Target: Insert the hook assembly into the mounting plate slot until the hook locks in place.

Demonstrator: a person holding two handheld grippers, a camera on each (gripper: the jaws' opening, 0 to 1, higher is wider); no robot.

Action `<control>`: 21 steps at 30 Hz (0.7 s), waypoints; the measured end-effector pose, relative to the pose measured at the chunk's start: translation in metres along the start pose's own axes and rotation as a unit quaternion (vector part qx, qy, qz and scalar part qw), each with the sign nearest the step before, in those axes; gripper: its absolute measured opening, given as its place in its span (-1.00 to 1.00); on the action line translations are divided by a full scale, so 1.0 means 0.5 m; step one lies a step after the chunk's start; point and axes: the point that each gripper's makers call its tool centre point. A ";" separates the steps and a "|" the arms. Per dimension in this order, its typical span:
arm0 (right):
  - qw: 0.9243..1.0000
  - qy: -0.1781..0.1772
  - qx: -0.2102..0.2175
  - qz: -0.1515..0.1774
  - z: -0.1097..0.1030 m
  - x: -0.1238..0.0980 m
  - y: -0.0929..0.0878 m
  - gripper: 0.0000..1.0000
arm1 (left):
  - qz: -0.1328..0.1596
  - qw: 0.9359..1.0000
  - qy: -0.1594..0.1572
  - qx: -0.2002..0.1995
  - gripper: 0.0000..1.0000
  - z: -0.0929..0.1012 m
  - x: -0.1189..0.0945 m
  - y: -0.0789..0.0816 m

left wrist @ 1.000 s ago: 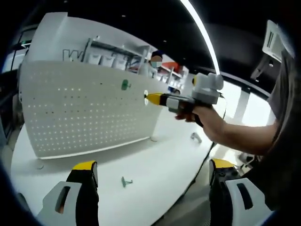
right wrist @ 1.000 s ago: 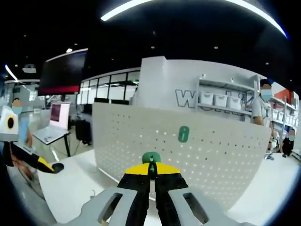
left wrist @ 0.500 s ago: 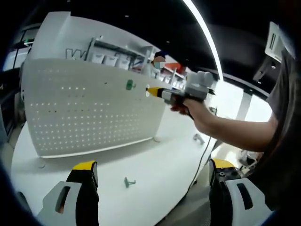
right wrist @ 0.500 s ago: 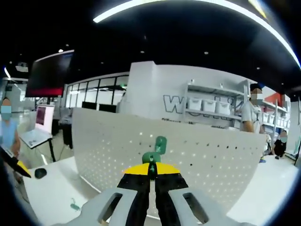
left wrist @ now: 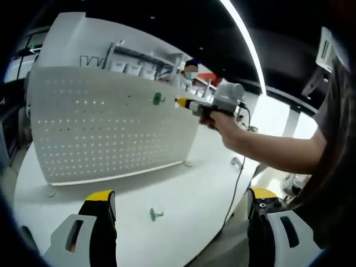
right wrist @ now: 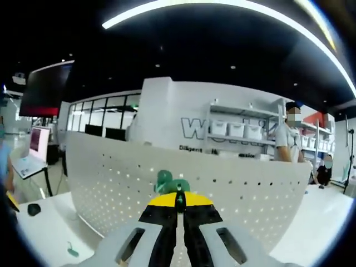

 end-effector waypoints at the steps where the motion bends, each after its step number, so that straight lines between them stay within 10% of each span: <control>1: 1.000 -0.001 0.000 0.001 0.001 0.001 0.000 -0.99 | -0.002 1.000 0.000 -0.001 1.00 0.000 0.001 -0.002; 21: 0.998 -0.048 0.031 0.035 0.038 0.070 0.015 -0.99 | -0.003 1.000 0.018 -0.012 1.00 -0.027 -0.006 -0.007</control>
Point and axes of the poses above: the point that each gripper's makers call its tool centre point, and the gripper's own axes: x roughly forward along the fingers, z roughly to its right, y roughly out of its top, and after that the axes turned 10 degrees about z, right-handed
